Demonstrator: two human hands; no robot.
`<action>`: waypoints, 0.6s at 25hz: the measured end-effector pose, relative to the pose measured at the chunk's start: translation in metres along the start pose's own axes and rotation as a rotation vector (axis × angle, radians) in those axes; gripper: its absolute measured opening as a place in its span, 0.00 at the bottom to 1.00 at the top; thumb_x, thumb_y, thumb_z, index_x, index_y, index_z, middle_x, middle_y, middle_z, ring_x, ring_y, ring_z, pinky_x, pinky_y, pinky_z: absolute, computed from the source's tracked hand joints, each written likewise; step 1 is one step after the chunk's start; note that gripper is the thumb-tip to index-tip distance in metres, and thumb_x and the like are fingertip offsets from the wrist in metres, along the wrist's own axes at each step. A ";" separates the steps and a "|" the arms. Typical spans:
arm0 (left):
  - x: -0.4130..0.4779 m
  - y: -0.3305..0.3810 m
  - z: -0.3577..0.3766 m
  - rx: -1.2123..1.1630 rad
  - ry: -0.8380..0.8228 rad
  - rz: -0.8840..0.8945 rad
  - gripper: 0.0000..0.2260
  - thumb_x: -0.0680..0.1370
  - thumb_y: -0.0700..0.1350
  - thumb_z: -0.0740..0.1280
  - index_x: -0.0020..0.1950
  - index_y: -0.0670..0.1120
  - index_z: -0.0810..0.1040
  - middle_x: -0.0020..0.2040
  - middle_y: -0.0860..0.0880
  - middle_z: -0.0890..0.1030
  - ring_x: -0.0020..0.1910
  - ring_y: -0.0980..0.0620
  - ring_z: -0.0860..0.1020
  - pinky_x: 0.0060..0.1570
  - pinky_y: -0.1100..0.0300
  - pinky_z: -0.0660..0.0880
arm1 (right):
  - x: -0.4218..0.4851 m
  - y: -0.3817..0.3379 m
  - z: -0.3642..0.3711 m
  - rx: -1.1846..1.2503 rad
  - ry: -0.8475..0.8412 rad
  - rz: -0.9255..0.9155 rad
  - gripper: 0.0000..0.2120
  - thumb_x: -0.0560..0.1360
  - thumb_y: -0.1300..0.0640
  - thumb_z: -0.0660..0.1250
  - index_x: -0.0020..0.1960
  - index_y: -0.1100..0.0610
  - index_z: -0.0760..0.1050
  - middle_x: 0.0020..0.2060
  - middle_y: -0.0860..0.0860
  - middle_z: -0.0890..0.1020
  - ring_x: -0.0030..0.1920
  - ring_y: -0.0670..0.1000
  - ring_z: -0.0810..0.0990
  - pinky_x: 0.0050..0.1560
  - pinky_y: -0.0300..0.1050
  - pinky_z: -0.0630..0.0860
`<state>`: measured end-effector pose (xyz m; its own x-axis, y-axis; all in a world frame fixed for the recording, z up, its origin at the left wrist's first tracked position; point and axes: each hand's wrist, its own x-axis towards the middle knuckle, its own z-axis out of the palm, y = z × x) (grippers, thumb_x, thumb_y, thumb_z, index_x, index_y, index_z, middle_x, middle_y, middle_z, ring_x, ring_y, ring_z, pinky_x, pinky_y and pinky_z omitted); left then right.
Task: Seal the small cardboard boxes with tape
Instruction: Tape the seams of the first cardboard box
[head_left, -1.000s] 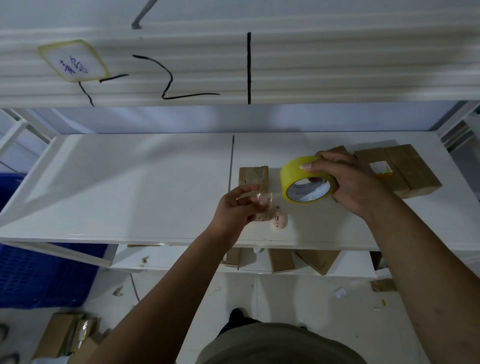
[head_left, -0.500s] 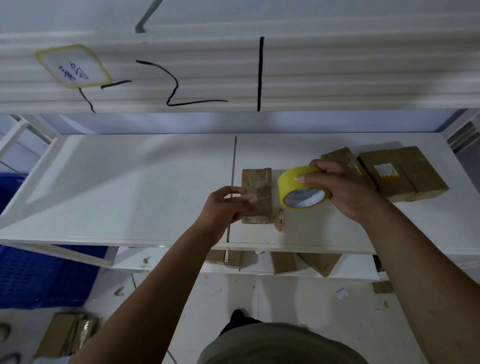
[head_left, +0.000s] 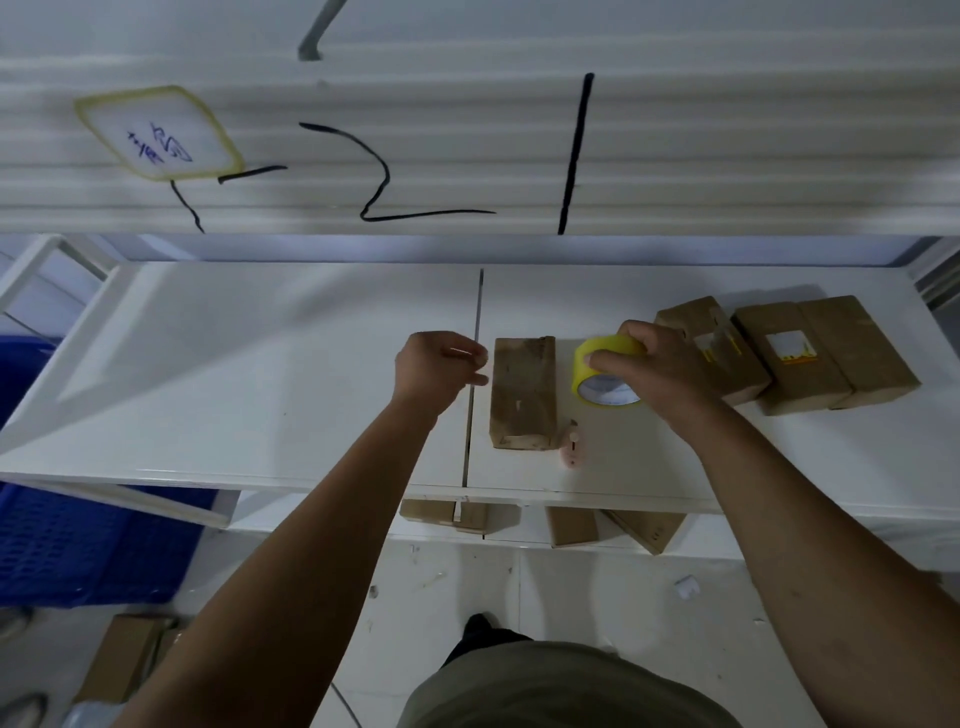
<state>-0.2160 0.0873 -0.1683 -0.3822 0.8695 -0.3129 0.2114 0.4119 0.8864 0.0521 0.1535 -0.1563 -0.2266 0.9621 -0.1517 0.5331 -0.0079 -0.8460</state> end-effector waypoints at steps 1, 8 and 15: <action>0.000 -0.004 0.002 0.016 0.007 -0.009 0.02 0.78 0.40 0.77 0.49 0.45 0.88 0.48 0.46 0.90 0.41 0.53 0.89 0.41 0.64 0.80 | 0.003 0.002 0.001 -0.050 0.024 0.021 0.29 0.65 0.36 0.76 0.34 0.54 0.61 0.29 0.45 0.60 0.31 0.47 0.64 0.36 0.47 0.60; 0.008 -0.023 0.016 -0.112 0.037 -0.098 0.08 0.77 0.41 0.78 0.55 0.43 0.88 0.49 0.45 0.89 0.40 0.54 0.88 0.55 0.57 0.80 | 0.015 0.008 0.011 -0.153 0.036 0.111 0.32 0.60 0.27 0.75 0.35 0.51 0.63 0.32 0.50 0.64 0.33 0.51 0.69 0.39 0.47 0.65; 0.021 -0.036 0.031 -0.118 0.031 -0.191 0.07 0.79 0.37 0.76 0.56 0.39 0.87 0.51 0.41 0.88 0.45 0.46 0.87 0.55 0.52 0.85 | 0.024 0.008 0.021 -0.288 0.051 0.055 0.30 0.67 0.35 0.79 0.35 0.54 0.64 0.30 0.48 0.63 0.31 0.49 0.68 0.34 0.45 0.63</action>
<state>-0.2034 0.0989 -0.2177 -0.4327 0.7691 -0.4704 0.0262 0.5322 0.8462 0.0336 0.1703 -0.1773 -0.1541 0.9748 -0.1613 0.7546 0.0107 -0.6561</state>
